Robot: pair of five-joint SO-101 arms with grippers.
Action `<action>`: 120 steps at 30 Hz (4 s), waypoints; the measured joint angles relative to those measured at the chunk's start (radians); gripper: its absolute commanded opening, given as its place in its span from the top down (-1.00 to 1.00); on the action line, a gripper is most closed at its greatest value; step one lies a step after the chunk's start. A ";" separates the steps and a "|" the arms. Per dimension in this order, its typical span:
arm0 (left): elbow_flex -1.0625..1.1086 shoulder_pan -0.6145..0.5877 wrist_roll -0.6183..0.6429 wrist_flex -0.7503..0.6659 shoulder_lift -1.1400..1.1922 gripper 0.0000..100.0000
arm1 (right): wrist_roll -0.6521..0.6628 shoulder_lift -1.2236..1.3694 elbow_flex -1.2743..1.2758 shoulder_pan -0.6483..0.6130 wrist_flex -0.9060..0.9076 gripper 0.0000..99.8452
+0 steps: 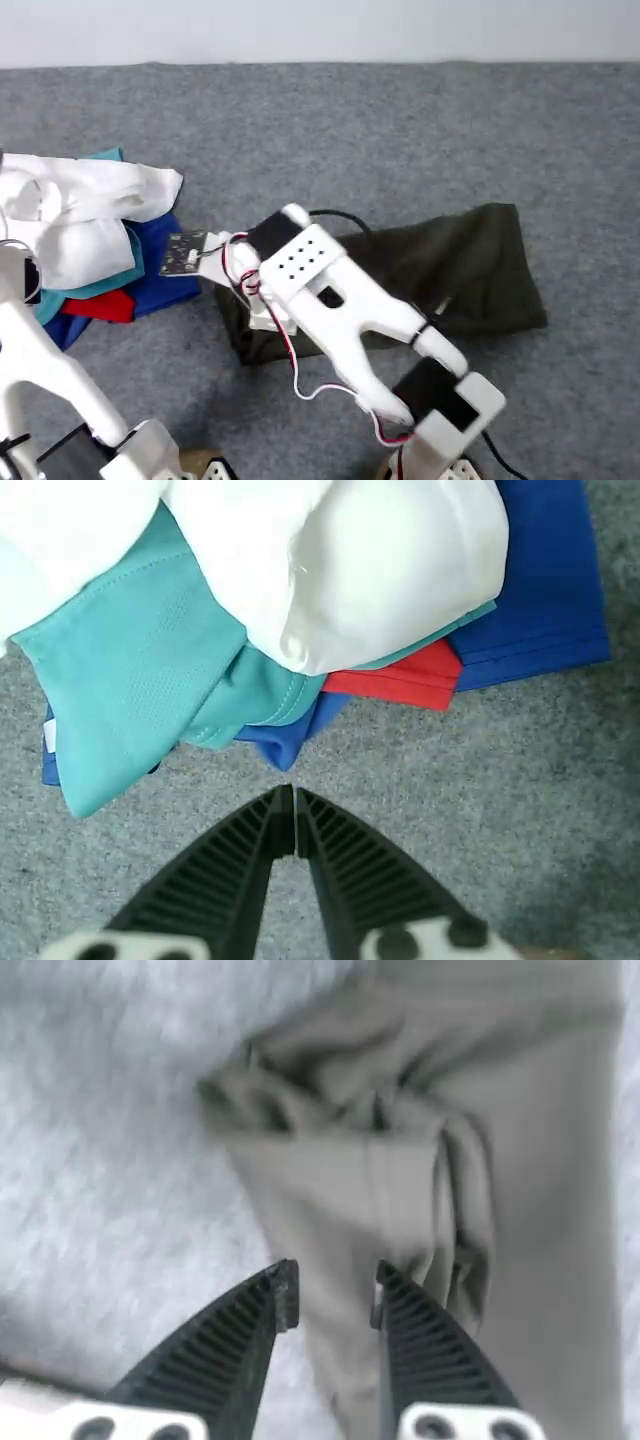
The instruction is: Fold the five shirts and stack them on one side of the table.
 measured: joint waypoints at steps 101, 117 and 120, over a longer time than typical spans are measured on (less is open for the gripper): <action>1.579 0.466 0.870 -0.462 -1.519 0.97 | -0.287 0.226 0.135 1.043 -0.422 0.98; 1.579 0.466 0.870 -0.462 -1.519 0.97 | -0.028 0.172 0.138 1.250 -0.404 0.98; 1.579 0.466 0.870 -0.462 -1.519 0.97 | 0.012 0.141 0.138 1.284 -0.368 0.98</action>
